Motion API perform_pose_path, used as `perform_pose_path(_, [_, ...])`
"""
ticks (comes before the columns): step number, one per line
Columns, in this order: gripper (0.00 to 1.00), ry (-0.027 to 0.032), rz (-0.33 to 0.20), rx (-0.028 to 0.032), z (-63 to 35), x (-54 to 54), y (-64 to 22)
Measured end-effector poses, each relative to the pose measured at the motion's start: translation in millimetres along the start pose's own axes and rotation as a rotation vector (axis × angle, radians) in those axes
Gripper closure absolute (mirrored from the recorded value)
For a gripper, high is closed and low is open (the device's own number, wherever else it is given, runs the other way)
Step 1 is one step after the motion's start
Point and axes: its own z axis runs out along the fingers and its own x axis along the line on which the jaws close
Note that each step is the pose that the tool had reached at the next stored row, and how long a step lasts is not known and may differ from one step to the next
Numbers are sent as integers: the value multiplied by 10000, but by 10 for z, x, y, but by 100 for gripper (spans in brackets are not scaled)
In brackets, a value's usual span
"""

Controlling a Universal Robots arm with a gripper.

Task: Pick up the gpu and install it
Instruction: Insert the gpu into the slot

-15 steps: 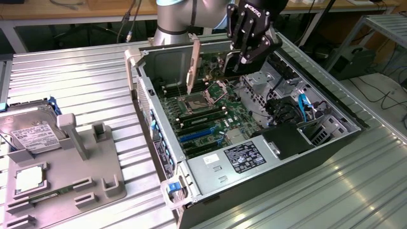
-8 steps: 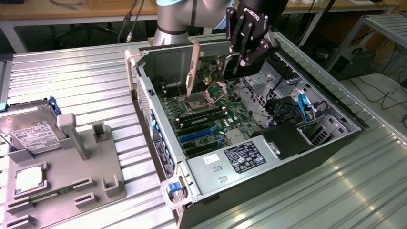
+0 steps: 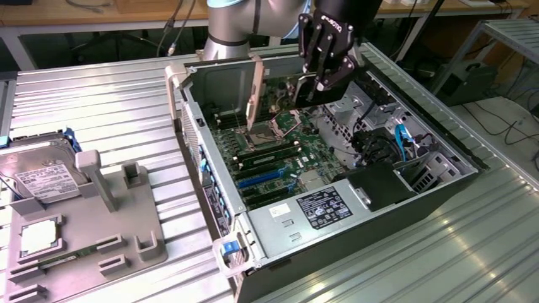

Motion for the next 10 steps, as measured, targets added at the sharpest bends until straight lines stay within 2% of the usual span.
perform_pose_path(10, [72, 0, 0, 1, 54, 1, -2])
